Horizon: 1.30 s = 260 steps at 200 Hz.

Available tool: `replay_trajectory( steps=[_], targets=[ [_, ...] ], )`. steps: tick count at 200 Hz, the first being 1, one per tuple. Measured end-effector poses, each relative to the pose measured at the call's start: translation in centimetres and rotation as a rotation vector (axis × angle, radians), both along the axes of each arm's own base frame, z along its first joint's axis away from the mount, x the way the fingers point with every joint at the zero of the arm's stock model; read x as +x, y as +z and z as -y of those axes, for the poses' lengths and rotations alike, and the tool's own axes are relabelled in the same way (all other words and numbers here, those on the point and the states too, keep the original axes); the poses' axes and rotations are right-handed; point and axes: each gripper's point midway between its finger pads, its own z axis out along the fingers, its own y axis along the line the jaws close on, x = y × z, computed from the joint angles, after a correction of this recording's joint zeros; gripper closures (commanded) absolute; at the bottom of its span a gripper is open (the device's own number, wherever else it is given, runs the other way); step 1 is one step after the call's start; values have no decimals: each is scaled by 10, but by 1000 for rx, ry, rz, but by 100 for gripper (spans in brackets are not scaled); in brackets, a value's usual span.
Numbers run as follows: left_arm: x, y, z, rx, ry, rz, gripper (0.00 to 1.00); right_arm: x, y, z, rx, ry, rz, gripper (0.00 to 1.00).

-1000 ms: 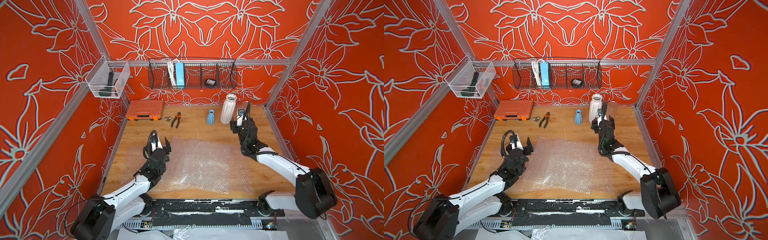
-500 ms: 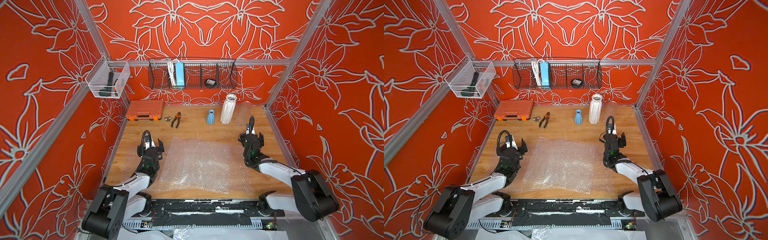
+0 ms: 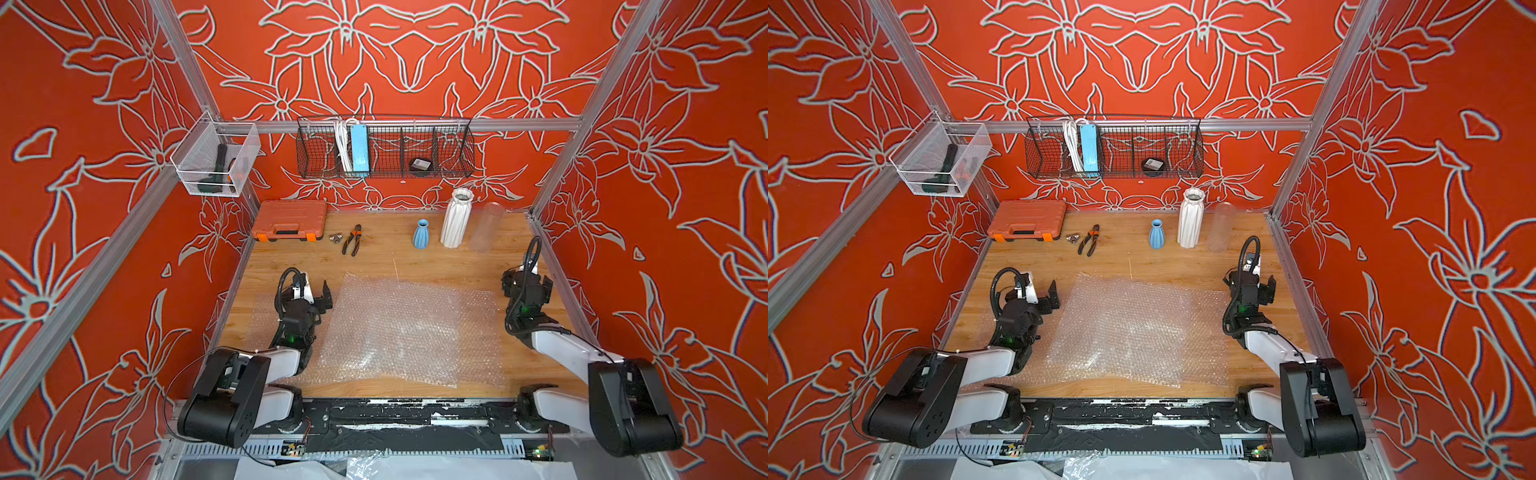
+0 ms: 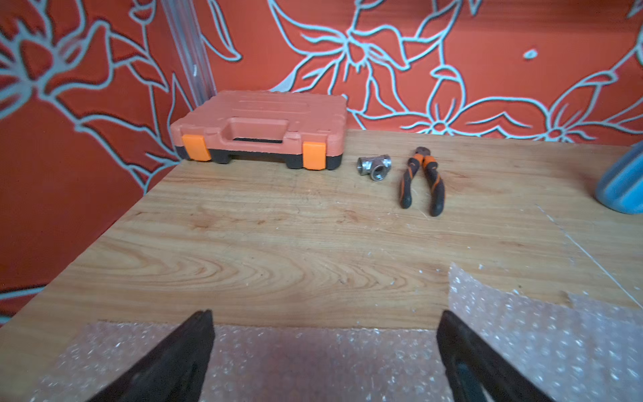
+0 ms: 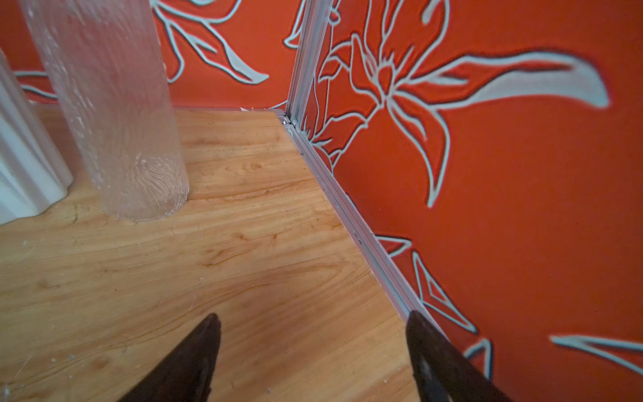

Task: Unwrap the vase from the bubble wrap
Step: Reset both arms

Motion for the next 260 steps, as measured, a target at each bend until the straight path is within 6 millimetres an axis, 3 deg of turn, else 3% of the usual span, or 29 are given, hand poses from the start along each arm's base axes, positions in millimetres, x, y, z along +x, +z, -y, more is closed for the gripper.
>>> replay_trajectory(
  steps=[48, 101, 185, 206, 260],
  targets=[
    [0, -5, 14, -7, -100, 12, 2, -5, -24, -5, 75, 89, -14, 11],
    [-5, -12, 23, 0, -159, 19, 2, -2, -29, -18, 113, 178, 18, 11],
    [5, -6, 17, -8, -128, 28, 2, 9, -64, -29, 128, 238, -49, 8],
    [5, -7, 15, -11, -120, 26, 2, 11, -63, -30, 123, 245, -50, 2],
    [5, -7, 15, -11, -116, 26, 2, 12, -62, -30, 122, 249, -48, 2]
  ],
)
